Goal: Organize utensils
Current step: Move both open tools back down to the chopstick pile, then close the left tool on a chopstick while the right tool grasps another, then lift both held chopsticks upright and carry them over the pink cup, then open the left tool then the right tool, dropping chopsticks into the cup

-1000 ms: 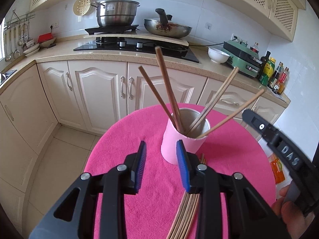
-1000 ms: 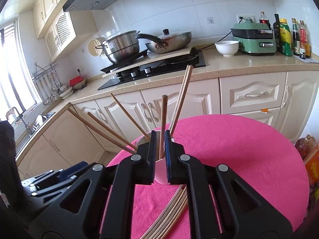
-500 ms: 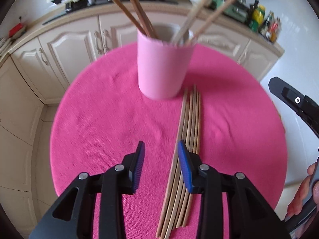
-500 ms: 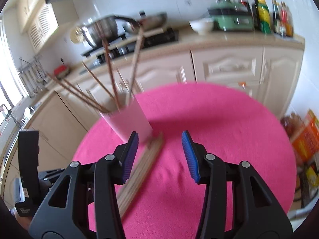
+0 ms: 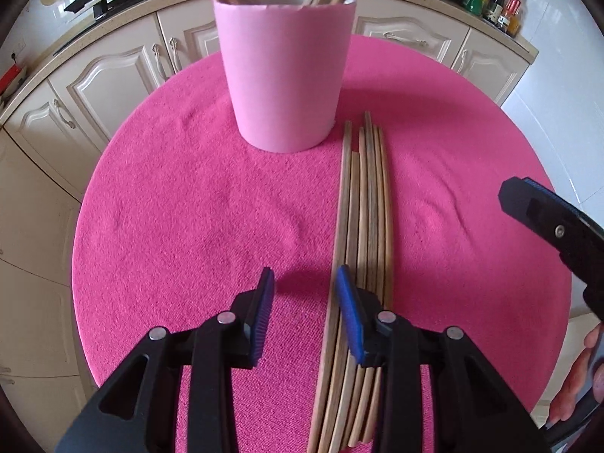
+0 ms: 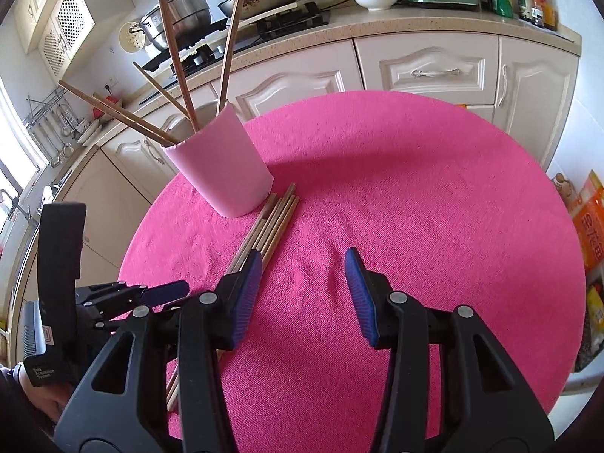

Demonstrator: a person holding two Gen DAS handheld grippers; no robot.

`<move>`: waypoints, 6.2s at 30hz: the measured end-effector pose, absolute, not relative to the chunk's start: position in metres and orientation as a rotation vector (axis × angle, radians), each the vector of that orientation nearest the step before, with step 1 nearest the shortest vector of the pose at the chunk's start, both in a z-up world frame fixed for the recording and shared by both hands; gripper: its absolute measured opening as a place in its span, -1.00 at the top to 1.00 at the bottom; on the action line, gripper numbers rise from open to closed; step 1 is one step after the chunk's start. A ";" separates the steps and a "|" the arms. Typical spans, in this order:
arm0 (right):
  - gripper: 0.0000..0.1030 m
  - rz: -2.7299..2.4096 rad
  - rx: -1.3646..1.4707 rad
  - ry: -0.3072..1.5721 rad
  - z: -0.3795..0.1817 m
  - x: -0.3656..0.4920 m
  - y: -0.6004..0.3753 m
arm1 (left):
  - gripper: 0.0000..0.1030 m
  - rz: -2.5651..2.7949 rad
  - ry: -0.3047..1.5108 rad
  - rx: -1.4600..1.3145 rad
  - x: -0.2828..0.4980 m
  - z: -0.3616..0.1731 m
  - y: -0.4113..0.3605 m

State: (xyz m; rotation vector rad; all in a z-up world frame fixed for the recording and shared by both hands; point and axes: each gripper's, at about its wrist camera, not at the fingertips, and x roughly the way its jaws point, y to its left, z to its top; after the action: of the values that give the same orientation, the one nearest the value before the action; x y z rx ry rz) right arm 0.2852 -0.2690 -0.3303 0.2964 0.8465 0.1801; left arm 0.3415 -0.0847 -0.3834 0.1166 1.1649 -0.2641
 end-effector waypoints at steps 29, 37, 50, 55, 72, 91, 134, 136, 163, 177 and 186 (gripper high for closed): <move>0.29 0.190 0.239 1.109 -0.369 0.325 -0.229 | 0.89 -0.181 1.241 -0.023 0.318 -0.389 -0.060; 0.30 0.162 0.129 1.154 -0.368 0.331 -0.212 | 0.89 -0.096 1.262 -0.106 0.326 -0.389 -0.035; 0.26 0.154 -0.002 1.278 -0.370 0.357 -0.202 | 0.86 -0.052 1.294 -0.065 0.354 -0.384 -0.041; 0.29 0.169 -0.131 1.298 -0.371 0.362 -0.190 | 0.84 -0.043 1.312 -0.046 0.370 -0.388 -0.048; 0.90 0.212 0.100 1.327 -0.372 0.379 -0.244 | 0.89 -0.061 1.196 -0.087 0.357 -0.373 -0.044; 0.90 0.271 0.475 0.803 -0.266 0.320 -0.306 | 0.90 -0.262 0.844 -0.204 0.299 -0.282 -0.054; 0.89 0.470 0.348 0.198 -0.211 0.423 -0.256 | 0.89 -0.136 0.168 -0.234 0.421 -0.200 -0.071; 0.89 0.474 0.346 0.201 -0.215 0.424 -0.256 | 0.89 -0.129 0.157 -0.232 0.421 -0.202 -0.072; 0.89 0.495 0.334 0.214 -0.223 0.412 -0.253 | 0.89 -0.088 0.126 -0.231 0.408 -0.211 -0.064; 0.89 0.505 0.302 0.245 -0.217 0.414 -0.246 | 0.56 -0.088 0.195 -0.200 0.407 -0.213 -0.062; 0.89 0.482 0.274 0.256 -0.207 0.405 -0.246 | 0.45 -0.080 0.227 -0.198 0.402 -0.203 -0.055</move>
State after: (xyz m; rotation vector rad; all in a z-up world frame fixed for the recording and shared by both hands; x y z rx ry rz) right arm 0.4050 -0.2455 -0.2074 0.2745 0.2563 0.4824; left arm 0.4016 -0.0548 -0.2033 -0.1978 0.2275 -0.0799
